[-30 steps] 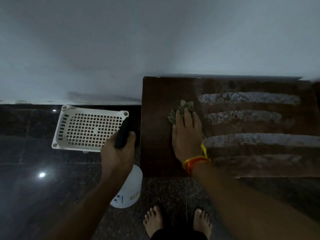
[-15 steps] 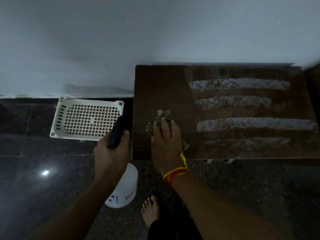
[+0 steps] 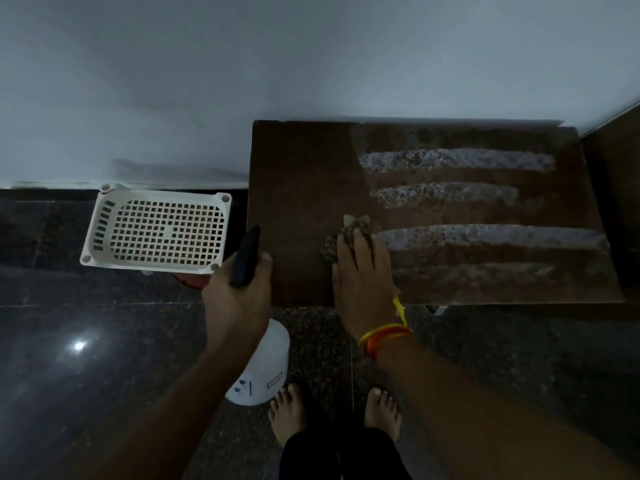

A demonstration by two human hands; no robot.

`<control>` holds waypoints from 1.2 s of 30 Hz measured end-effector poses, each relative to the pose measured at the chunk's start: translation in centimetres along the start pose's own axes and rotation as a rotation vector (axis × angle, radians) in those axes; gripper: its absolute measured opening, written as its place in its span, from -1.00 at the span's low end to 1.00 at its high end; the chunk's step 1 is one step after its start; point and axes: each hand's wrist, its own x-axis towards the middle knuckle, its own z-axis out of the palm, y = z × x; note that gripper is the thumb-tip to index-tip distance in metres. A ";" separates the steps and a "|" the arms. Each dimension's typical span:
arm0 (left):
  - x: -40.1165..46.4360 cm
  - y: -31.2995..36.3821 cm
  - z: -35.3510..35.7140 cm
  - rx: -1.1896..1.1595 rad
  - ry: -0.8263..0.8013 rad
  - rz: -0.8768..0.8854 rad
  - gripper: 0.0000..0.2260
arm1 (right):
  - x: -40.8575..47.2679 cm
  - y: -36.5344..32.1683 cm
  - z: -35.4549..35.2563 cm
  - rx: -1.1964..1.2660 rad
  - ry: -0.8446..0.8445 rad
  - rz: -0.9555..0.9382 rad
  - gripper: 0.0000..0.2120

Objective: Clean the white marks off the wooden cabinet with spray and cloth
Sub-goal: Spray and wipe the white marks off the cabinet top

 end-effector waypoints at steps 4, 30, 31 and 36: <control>-0.7 0.0 1.3 0.017 -0.006 0.008 -0.80 | 1.2 0.4 0.0 0.007 0.036 0.021 -0.57; -1.2 2.3 5.1 0.013 -0.079 -0.016 -0.82 | 2.3 3.4 -0.2 0.076 0.066 0.108 -0.56; -0.9 2.6 5.1 0.013 -0.076 -0.019 -0.81 | 1.6 3.4 -0.3 0.075 0.065 0.108 -0.56; -0.1 3.2 5.6 0.015 -0.088 -0.036 -0.80 | -1.0 3.4 -0.2 0.068 0.080 0.094 -0.54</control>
